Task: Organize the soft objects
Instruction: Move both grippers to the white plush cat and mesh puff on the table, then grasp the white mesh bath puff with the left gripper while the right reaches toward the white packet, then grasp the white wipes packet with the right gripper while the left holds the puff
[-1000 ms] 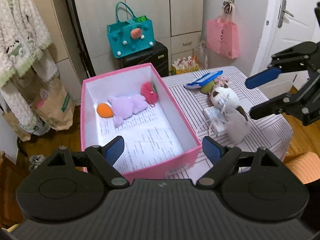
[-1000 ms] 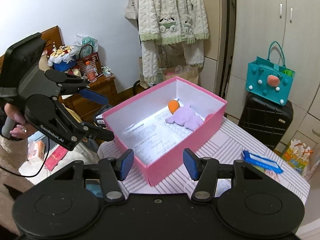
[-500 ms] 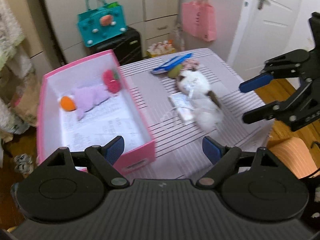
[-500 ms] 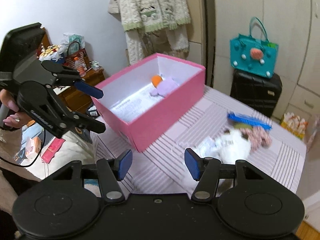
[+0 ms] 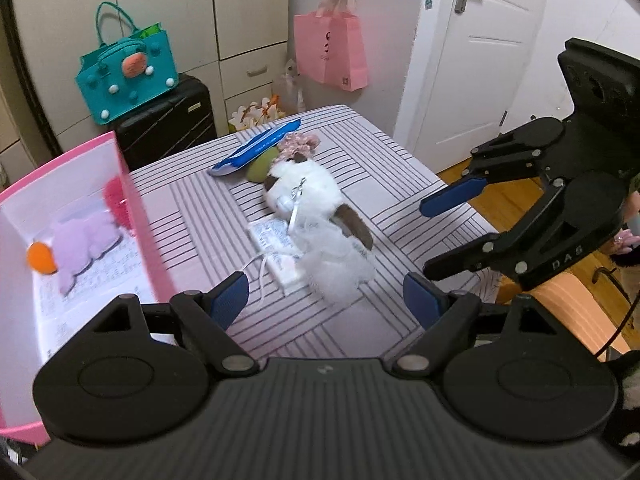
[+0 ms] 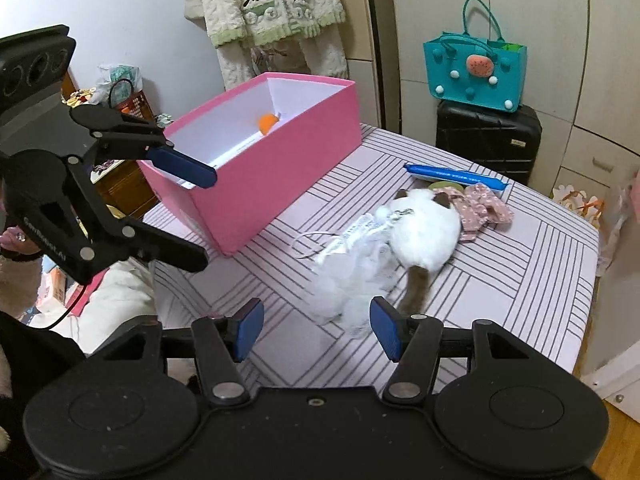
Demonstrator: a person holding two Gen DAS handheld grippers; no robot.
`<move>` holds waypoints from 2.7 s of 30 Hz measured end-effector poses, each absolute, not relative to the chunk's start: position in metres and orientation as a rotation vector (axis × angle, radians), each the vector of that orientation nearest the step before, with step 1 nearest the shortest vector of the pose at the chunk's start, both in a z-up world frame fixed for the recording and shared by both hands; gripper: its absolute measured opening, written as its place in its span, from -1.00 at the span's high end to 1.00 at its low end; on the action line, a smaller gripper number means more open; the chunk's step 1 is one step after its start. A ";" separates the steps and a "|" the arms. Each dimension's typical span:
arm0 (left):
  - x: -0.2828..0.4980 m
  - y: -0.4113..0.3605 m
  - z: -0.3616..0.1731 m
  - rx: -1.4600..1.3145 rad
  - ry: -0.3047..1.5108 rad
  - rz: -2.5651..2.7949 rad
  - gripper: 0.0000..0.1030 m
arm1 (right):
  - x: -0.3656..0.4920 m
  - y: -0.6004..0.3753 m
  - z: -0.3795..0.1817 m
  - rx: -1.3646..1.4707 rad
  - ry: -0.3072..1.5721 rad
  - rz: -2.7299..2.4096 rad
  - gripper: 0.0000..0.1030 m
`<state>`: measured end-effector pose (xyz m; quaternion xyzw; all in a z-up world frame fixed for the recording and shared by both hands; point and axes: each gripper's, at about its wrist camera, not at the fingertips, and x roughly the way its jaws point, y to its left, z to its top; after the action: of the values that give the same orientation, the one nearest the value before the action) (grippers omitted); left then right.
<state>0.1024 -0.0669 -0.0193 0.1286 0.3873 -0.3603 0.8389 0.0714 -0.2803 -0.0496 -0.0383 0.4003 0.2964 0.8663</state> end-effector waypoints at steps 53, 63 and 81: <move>0.129 -0.042 -0.071 -0.009 0.701 -0.578 0.51 | 0.117 -0.243 -0.128 -0.183 0.757 0.614 -0.29; 0.144 -0.034 -0.062 -0.017 0.729 -0.612 0.52 | 0.154 -0.218 -0.148 -0.076 0.750 0.470 -0.43; 0.140 -0.037 -0.065 0.012 0.784 -0.644 0.52 | 0.126 -0.239 -0.139 -0.103 0.901 0.419 -0.34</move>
<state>0.1402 -0.0366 -0.0649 0.0056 0.3753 -0.3084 0.8741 0.1256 -0.2390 -0.1393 -0.0492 0.4318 0.2011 0.8779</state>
